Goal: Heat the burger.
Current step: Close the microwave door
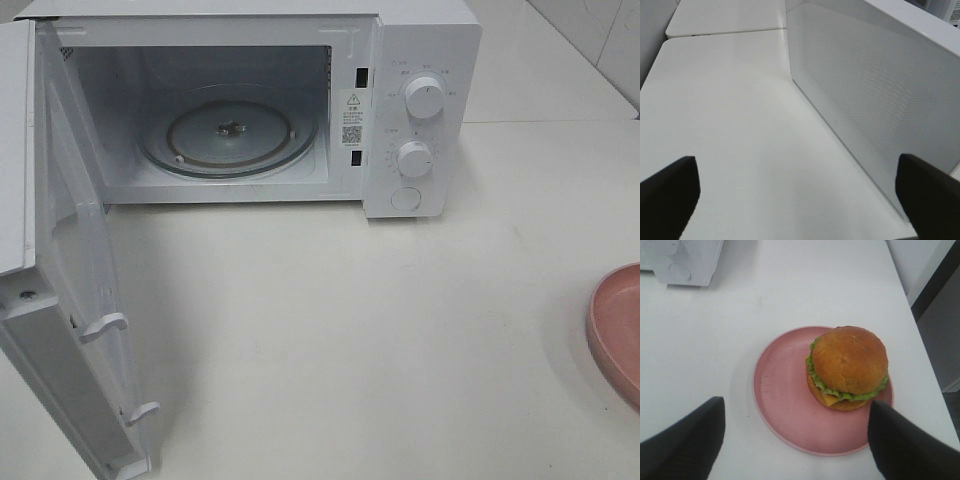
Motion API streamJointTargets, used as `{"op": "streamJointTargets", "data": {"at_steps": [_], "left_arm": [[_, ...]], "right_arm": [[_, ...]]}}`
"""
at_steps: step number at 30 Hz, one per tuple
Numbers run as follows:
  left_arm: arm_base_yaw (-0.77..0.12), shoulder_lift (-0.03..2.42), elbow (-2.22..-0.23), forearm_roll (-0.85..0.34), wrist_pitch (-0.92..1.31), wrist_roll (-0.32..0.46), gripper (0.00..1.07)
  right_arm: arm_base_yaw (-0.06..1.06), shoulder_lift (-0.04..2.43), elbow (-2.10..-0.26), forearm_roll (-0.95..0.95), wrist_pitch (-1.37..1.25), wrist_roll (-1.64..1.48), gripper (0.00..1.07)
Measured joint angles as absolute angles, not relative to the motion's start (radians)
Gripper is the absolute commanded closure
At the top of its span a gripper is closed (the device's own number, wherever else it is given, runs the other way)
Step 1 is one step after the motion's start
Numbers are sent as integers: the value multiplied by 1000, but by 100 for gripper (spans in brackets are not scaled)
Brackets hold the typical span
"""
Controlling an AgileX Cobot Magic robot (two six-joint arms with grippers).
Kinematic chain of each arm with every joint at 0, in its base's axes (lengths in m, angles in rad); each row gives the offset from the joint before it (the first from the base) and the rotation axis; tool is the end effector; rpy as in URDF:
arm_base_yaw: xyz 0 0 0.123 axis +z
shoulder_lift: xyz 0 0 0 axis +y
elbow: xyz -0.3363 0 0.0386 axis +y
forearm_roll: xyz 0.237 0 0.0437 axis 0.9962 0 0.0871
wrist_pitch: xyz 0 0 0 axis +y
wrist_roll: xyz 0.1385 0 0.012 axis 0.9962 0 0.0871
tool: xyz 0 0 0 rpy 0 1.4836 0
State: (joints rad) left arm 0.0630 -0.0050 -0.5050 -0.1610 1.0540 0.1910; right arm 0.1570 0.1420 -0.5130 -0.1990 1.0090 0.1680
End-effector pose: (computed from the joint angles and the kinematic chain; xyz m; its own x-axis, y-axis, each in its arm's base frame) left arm -0.0259 -0.0211 0.2536 -0.4255 0.0830 -0.9011 0.1106 0.9931 0.0392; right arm -0.0013 -0.0238 0.2647 -0.5091 -0.0198 -0.8605 0.0185 0.9993 -0.0339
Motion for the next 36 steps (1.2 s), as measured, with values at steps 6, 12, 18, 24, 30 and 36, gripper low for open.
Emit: {"op": "streamJointTargets", "data": {"at_steps": [6, 12, 18, 24, 30, 36], "left_arm": [[63, -5, -505, -161, 1054, 191, 7], [63, -5, -505, -161, 1054, 191, 7], [63, -5, -505, -161, 1054, 191, 7], [63, -5, -505, -161, 1054, 191, 7], [63, -5, -505, -161, 1054, 191, 7], [63, -5, -505, -161, 1054, 191, 7]], "right_arm": [[100, 59, -513, -195, 1002, 161, 31], [62, -3, -513, -193, 1003, 161, 31], [53, -3, -513, -194, 1003, 163, 31], [53, -3, -513, -194, 1003, 163, 31], [53, -3, -513, -194, 1003, 163, 31], [53, -3, -513, -194, 1003, 163, 31]]}}
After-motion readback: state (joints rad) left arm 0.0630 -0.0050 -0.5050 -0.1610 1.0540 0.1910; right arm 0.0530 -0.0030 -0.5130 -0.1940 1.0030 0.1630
